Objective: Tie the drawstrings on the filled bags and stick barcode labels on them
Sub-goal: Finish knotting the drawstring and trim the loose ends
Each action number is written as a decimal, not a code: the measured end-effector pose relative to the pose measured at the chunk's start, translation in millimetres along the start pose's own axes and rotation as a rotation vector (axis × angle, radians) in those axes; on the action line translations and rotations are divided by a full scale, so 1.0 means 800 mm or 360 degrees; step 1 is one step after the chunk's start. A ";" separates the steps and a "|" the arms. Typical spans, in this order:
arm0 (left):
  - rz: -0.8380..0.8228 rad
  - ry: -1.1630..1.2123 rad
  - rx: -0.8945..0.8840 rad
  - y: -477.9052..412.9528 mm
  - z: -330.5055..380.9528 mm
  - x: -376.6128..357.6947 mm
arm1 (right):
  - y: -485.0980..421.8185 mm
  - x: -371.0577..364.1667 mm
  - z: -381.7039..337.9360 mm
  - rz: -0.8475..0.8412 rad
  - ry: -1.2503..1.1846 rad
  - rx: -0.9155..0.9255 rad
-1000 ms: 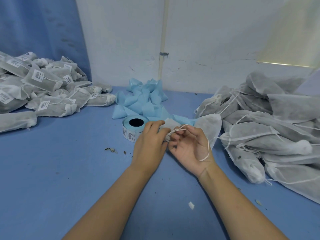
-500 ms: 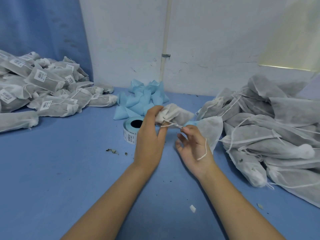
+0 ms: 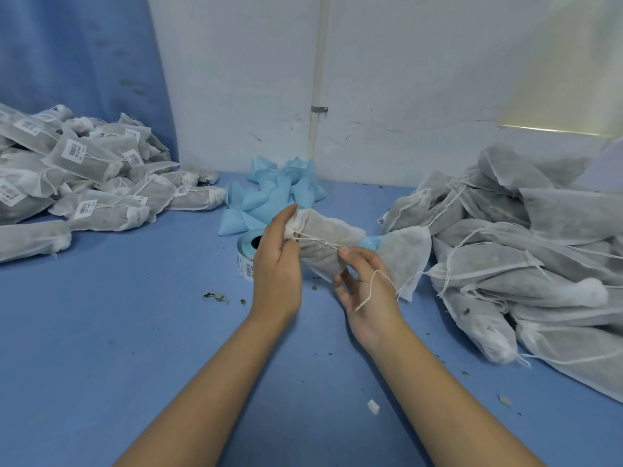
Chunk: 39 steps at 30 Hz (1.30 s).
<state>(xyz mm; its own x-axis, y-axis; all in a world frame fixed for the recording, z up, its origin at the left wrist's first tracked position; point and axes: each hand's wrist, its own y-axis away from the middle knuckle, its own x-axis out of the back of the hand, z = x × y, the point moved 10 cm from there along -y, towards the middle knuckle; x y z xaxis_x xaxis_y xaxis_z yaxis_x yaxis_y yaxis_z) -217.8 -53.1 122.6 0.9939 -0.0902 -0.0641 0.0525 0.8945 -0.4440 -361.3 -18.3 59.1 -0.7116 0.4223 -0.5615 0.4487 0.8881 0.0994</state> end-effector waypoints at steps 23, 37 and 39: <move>0.0117 0.0262 0.0156 -0.006 -0.021 0.000 | 0.007 -0.017 0.003 -0.0110 0.0661 0.0073; -0.0161 0.0456 0.0461 0.002 -0.051 -0.023 | 0.007 -0.011 0.011 -0.0183 0.0387 -0.0164; -0.0131 0.0549 0.0521 0.003 -0.054 -0.022 | 0.007 -0.013 0.014 -0.0204 0.0239 -0.0188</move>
<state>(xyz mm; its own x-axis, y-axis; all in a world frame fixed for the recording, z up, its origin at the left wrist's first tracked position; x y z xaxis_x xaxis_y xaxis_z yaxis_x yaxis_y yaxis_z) -239.4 -68.4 84.4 0.8978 -0.2569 -0.3577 0.2125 0.9641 -0.1591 -345.6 -19.3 56.3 -0.8351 0.3189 -0.4483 0.2891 0.9477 0.1355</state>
